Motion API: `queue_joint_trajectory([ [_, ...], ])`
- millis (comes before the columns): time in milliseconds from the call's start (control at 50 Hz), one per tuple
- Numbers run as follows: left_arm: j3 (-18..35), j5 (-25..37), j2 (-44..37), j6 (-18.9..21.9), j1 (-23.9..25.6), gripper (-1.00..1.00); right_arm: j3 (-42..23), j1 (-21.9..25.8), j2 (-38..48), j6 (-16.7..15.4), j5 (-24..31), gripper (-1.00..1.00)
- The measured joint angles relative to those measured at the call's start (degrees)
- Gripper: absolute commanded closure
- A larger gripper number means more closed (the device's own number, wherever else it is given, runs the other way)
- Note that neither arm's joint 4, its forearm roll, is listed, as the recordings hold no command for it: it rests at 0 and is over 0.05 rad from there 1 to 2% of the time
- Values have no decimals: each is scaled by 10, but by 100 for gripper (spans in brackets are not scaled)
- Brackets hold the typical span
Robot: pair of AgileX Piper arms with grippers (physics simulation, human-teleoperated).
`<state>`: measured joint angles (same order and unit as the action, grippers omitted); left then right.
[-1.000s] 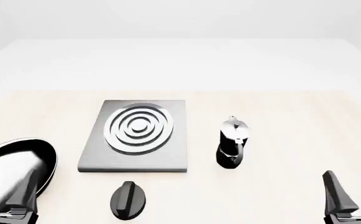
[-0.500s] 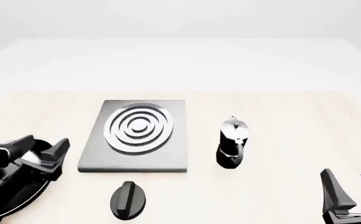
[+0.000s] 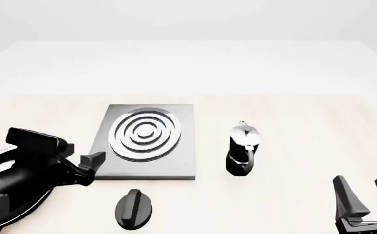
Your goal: Turn on the stove and put the moka pot on it.
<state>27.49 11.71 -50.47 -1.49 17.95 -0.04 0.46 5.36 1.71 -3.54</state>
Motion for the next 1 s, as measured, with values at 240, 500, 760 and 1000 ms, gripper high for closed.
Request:
queue_joint_trajectory([
  [240,33,18,-53,-30,47,-100,0,2,8,-1,-6,-100],
  [500,36,9,-105,-75,82,-100,0,3,13,1,-8,-100],
  [760,23,-14,-141,-107,99,-100,0,3,16,5,-10,-100],
  [1000,8,-41,-168,-122,111,-100,0,5,21,9,-14,-100],
])
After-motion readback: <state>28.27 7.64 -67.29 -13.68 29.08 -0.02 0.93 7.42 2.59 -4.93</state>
